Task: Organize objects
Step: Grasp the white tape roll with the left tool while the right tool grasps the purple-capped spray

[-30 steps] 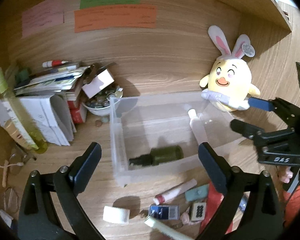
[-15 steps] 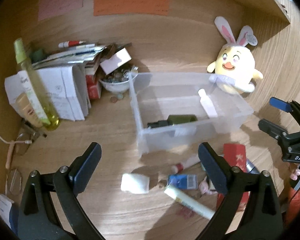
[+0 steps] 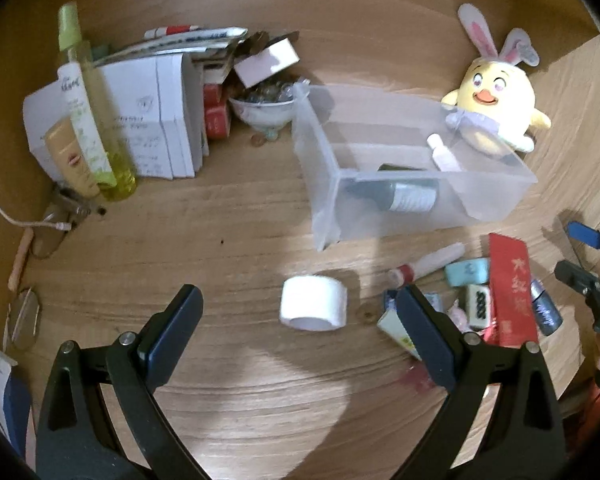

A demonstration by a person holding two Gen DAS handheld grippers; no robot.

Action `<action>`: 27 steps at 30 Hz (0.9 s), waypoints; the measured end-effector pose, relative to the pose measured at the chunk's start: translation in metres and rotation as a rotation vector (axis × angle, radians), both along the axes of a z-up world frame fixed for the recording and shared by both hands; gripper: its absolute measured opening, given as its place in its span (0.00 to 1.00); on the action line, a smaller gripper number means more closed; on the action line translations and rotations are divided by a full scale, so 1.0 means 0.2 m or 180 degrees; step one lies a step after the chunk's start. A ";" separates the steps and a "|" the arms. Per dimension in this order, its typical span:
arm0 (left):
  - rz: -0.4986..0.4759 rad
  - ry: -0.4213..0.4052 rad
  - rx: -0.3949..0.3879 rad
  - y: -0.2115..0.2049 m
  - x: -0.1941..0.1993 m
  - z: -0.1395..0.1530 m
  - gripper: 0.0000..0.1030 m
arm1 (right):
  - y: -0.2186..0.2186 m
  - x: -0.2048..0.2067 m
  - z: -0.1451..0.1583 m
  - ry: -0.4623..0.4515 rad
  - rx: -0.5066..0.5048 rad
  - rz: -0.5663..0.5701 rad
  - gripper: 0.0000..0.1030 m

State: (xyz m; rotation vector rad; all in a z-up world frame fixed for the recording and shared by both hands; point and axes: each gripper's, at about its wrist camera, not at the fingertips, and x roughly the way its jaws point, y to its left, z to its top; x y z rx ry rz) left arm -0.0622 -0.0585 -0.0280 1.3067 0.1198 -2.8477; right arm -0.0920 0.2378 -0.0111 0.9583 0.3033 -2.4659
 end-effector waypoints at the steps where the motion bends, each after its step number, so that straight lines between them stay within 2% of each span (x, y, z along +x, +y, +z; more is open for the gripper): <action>1: 0.0014 -0.0018 0.0000 -0.01 0.00 -0.01 0.96 | 0.00 0.00 -0.02 -0.0021 0.0022 -0.0002 0.89; 5: 0.0046 -0.0087 0.0014 -0.01 -0.03 -0.06 0.96 | -0.01 0.03 -0.08 -0.0123 0.0065 0.0025 0.89; 10: 0.0065 -0.0023 -0.0087 0.00 -0.05 -0.10 0.95 | -0.02 0.05 -0.14 -0.0252 0.0065 0.0079 0.88; 11: 0.0062 -0.0008 -0.0080 0.00 -0.05 -0.10 0.92 | -0.02 0.05 -0.15 -0.0276 0.0066 0.0093 0.86; 12: 0.0051 -0.0004 -0.0068 0.00 -0.06 -0.10 0.82 | -0.02 0.05 -0.16 -0.0299 0.0065 0.0091 0.80; 13: 0.0028 -0.0020 -0.0053 0.00 -0.06 -0.11 0.77 | -0.02 0.05 -0.17 -0.0327 0.0073 0.0096 0.76; 14: 0.0004 -0.0040 -0.0028 0.00 -0.07 -0.11 0.71 | -0.02 0.05 -0.17 -0.0360 0.0068 0.0109 0.67; 16: -0.0009 -0.0057 0.0013 0.00 -0.07 -0.12 0.64 | -0.02 0.04 -0.19 -0.0434 0.0044 0.0139 0.57; 18: -0.0031 -0.0071 0.0019 0.00 -0.07 -0.13 0.46 | -0.02 0.05 -0.21 -0.0449 0.0059 0.0158 0.42; 20: -0.0059 -0.0070 0.0051 0.00 -0.06 -0.13 0.38 | -0.03 0.05 -0.22 -0.0459 0.0080 0.0177 0.31; 22: -0.0058 -0.0051 0.0048 0.00 -0.06 -0.13 0.38 | -0.03 0.06 -0.22 -0.0438 0.0076 0.0178 0.24; 27: -0.0042 0.0061 0.0063 0.00 -0.02 -0.10 0.38 | 0.00 0.06 -0.19 -0.0310 0.0067 0.0092 0.23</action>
